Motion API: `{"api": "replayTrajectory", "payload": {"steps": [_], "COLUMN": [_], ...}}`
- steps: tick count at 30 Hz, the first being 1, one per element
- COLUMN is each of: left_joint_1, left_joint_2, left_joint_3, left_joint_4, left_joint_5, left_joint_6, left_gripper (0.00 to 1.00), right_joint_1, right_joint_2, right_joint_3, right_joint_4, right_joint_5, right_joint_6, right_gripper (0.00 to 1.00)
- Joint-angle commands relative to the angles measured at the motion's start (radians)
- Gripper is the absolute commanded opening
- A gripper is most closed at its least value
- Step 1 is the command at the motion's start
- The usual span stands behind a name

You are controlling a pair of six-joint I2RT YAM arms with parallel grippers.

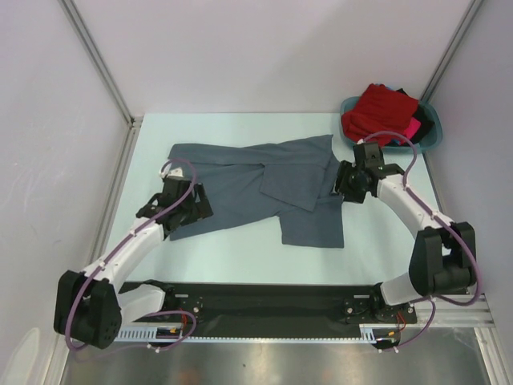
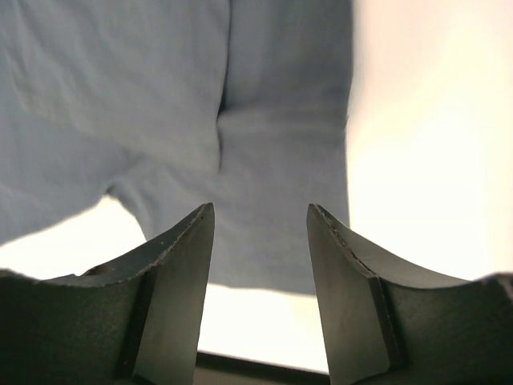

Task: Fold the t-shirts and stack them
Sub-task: Fold the tshirt

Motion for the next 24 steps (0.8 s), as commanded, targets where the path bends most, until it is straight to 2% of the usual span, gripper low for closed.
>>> {"api": "replayTrajectory", "payload": {"steps": [1,12,16,24], "left_joint_1": [-0.006,-0.004,0.011,0.058], "left_joint_2": [-0.057,-0.103,-0.054,0.048], "left_joint_3": [-0.035,-0.044,-0.048,-0.069], "left_joint_4": [-0.063,-0.269,-0.269,-0.210], "left_joint_5": [-0.068,-0.317,-0.303,-0.173], "left_joint_6": [-0.073,-0.225,-0.213,-0.169], "left_gripper": [1.00,1.00,1.00,1.00], "right_joint_1": [0.027,0.034,0.036,0.050], "right_joint_2": [-0.097,-0.252,-0.245,-0.257], "right_joint_3": [-0.029,-0.176,-0.213,-0.271], "right_joint_4": [-0.058,-0.127,-0.118,-0.104], "right_joint_5": [0.023,0.071,0.046,0.020], "right_joint_6": [0.054,0.156,0.171,0.185], "right_gripper": [0.56,0.55,0.54,0.53]}}
